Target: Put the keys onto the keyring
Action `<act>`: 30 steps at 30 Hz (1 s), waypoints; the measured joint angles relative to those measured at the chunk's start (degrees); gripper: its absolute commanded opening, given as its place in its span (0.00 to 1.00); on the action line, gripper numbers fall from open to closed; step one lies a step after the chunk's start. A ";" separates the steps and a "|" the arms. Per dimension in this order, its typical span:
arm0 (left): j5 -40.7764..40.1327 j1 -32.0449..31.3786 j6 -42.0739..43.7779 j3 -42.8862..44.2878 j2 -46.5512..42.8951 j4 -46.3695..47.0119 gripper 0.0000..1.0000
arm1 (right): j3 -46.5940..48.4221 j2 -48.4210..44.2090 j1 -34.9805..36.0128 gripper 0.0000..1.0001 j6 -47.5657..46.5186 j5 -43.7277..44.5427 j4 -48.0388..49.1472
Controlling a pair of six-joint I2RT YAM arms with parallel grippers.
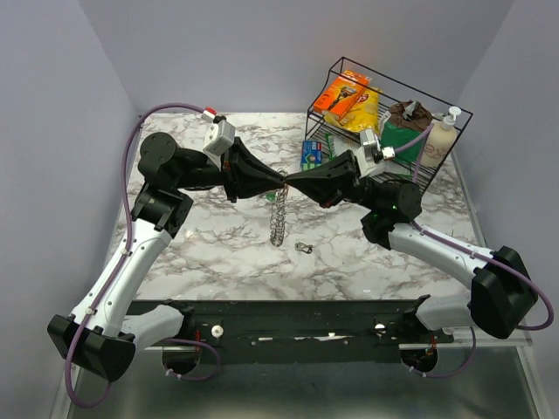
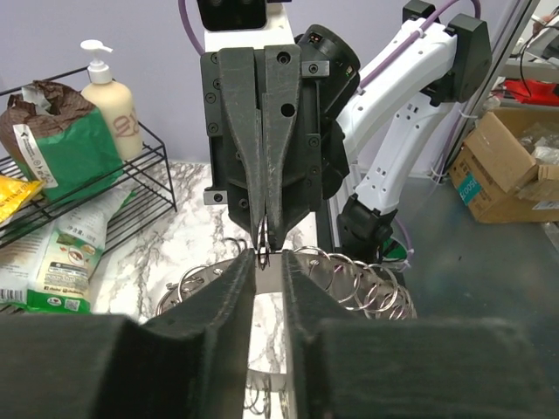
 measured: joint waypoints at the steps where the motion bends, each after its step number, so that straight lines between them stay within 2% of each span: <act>1: 0.00 -0.02 0.04 0.17 0.04 -0.15 0.13 | 0.00 0.00 -0.02 0.01 0.00 -0.02 0.00; 2: -0.04 -0.02 0.11 0.28 0.04 -0.28 0.07 | 0.00 0.00 -0.02 0.01 -0.02 -0.04 0.07; 5: -0.72 -0.07 0.55 0.66 0.15 -0.66 0.00 | 0.00 0.00 -0.02 0.01 0.02 -0.20 0.42; 11: -1.09 -0.11 0.87 0.72 0.15 -1.99 0.00 | 0.00 0.87 -0.28 0.01 0.50 -0.87 1.51; 14: -1.29 -0.09 2.01 1.05 0.15 -3.85 0.00 | 0.02 1.27 -0.44 0.17 0.61 -1.84 1.86; 15: -1.36 -0.09 2.71 1.49 0.15 -5.05 0.00 | 0.09 1.38 -0.48 0.26 0.61 -2.51 1.97; 17: -1.77 -0.11 4.87 2.54 0.15 -8.13 0.00 | 0.72 1.70 -0.50 0.38 0.46 -4.35 2.08; 18: -1.92 -0.11 5.64 3.06 0.15 -9.51 0.00 | 1.07 1.79 -0.50 0.51 0.24 -5.33 2.10; 21: -3.13 -0.11 9.33 5.20 0.17 -14.73 0.00 | 1.44 1.68 -0.46 0.69 -0.79 -7.74 2.56; 24: -4.09 -0.22 12.87 7.37 0.61 -19.74 0.00 | 1.42 0.96 -0.37 0.75 -2.64 -10.25 2.47; 30: -5.03 -0.76 20.46 12.72 1.79 -29.75 0.00 | 2.54 -1.64 -0.39 0.79 -8.33 -13.77 -3.45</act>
